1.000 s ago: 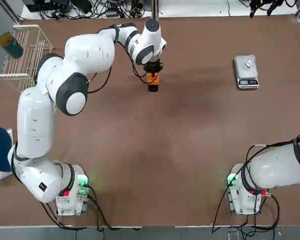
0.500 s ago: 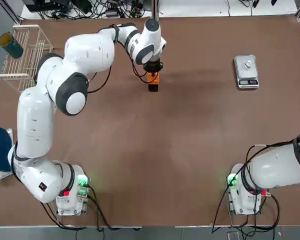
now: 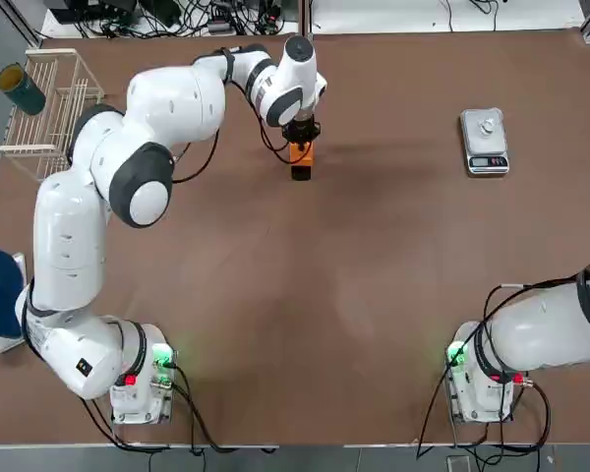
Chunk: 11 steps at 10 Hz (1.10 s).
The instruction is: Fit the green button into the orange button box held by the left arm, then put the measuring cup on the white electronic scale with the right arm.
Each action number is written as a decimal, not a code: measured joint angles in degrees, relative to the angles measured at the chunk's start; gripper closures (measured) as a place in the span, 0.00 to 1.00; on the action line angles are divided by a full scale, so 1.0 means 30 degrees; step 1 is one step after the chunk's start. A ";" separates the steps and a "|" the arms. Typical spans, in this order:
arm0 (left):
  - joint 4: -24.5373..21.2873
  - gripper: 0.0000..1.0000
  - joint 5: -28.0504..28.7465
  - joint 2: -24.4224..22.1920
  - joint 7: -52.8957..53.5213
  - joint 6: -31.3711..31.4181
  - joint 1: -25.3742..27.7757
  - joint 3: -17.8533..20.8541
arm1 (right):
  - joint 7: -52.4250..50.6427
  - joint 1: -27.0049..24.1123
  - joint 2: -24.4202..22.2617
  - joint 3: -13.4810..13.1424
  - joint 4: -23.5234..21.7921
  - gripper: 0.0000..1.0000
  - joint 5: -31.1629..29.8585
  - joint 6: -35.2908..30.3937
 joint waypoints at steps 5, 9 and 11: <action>0.0084 0.99 -0.0085 0.0001 -0.0033 -0.0064 0.0029 0.0004 | 0.0456 -0.0997 -0.0001 0.1196 0.0219 0.00 -0.0004 -0.0938; 0.0242 0.99 -0.0136 0.0001 -0.0044 -0.0223 0.0052 0.0004 | 0.0470 -0.1042 -0.0004 0.1198 0.0340 0.00 -0.0005 -0.0968; 0.0270 0.99 -0.0137 0.0001 -0.0044 -0.0294 0.0067 0.0006 | 0.0472 -0.1060 -0.0006 0.1198 0.0350 0.00 -0.0005 -0.0969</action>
